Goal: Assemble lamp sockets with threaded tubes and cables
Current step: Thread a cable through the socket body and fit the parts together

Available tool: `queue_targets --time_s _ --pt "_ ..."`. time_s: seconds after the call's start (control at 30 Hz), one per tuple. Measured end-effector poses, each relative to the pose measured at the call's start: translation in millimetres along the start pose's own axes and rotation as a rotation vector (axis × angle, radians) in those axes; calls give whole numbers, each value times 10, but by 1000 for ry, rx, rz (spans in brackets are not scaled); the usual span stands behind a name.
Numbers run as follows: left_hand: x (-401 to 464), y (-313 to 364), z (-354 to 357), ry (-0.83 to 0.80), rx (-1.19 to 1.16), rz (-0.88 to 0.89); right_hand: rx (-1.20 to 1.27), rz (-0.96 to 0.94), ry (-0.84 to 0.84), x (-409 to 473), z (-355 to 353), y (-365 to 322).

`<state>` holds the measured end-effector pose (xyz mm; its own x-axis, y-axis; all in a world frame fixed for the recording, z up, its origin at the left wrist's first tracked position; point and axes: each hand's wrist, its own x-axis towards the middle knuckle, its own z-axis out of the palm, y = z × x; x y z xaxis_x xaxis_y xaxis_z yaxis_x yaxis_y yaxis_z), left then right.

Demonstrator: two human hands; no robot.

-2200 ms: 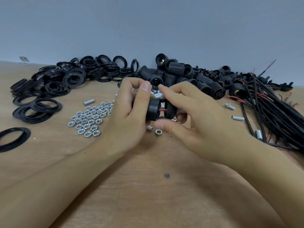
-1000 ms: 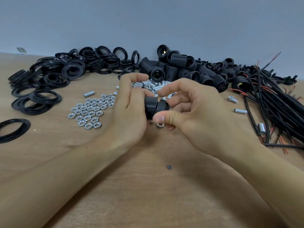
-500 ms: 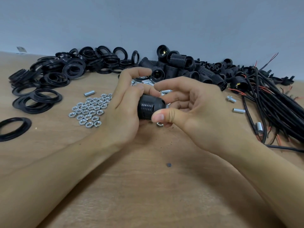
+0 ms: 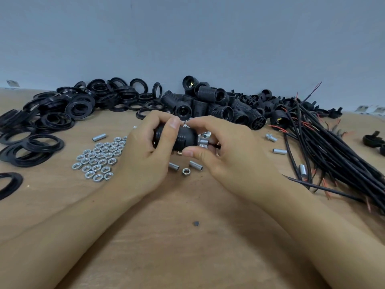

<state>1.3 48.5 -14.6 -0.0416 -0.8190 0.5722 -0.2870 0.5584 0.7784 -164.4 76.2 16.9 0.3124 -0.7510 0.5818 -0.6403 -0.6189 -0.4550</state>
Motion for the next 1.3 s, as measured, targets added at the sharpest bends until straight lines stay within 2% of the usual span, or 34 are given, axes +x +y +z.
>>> queue_targets --time_s 0.13,0.23,0.33,0.47,0.63,0.87,1.0,1.1,1.2,1.3 --pt "21 9 -45 95 0 66 -66 26 -25 4 -8 22" --pt "18 23 -99 -23 -199 74 -110 50 -42 19 -39 72" --pt "-16 53 -104 -151 -233 133 -93 83 -99 14 -92 131" --pt "-22 85 -92 -207 -286 127 -136 29 -126 1 -111 139" --pt "-14 91 -114 -199 -276 124 -157 21 -125 0 -98 132" --pt "12 92 -74 -68 -210 98 -93 21 -79 11 -95 97" --pt "-10 99 -83 -141 -228 66 -124 -50 -146 0 -125 59" --pt "-13 46 -85 -114 -44 26 -213 -13 -59 34 -167 90" --pt "53 -52 -172 -60 363 77 -153 92 218 77 -256 193" --pt "116 -167 -279 -112 714 62 -54 169 400 87 -302 274"
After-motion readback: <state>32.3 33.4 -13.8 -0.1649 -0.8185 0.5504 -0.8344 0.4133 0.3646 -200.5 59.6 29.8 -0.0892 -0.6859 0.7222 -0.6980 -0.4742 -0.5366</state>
